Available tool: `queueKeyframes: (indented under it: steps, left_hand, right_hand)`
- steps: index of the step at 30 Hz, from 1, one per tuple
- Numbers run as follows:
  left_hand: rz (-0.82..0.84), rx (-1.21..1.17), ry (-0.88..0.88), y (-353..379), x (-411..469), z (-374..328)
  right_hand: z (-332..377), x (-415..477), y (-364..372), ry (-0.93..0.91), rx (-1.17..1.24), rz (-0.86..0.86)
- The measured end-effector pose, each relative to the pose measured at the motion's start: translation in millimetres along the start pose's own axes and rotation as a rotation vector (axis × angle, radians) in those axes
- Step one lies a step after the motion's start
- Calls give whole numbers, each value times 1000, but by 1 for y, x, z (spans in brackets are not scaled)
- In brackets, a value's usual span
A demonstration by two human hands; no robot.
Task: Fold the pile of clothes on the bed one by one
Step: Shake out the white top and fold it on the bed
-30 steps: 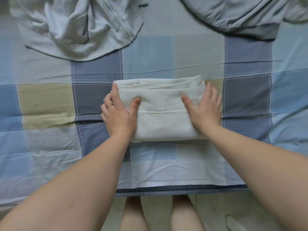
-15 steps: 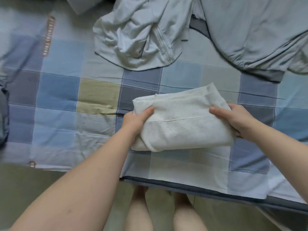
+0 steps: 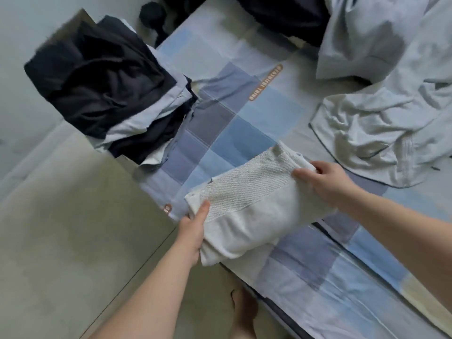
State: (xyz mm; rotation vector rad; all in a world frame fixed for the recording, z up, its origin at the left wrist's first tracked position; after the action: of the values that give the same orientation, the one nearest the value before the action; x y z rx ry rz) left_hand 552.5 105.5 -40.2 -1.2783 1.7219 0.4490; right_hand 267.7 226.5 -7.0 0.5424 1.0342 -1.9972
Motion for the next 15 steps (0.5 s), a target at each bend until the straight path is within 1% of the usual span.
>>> queueKeyframes:
  steps: [2,6,9,11,15]
  left_hand:
    - [-62,-128,3,-20,23,-7]
    - [-143,-272,33,-51,71,-23]
    - [-189,-288,50,-62,104,-35]
    - [-216,-251,53,-65,123,-35]
    - [-286,-154,75,-63,135,-24]
  right_hand:
    - [43,26,30,-60,-111,-15]
    - [113,88,92,-194,-273,-102]
    - [146,132,129,-256,-351,-153]
    - [153,158,152,-246,-417,-158]
    - [130,182,176,-163,-547,-121]
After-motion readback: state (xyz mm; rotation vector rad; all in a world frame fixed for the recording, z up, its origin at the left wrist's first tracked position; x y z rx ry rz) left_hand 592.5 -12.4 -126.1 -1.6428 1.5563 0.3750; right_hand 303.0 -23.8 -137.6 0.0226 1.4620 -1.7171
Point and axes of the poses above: each hand's wrist, its own x-axis towards the middle knuckle, its own y-axis out of the palm, z = x × y, the point moved 1 cm from there along x, towards the middle knuckle, and after that the axes turned 2 degrees about y, right-handed, at the moved point
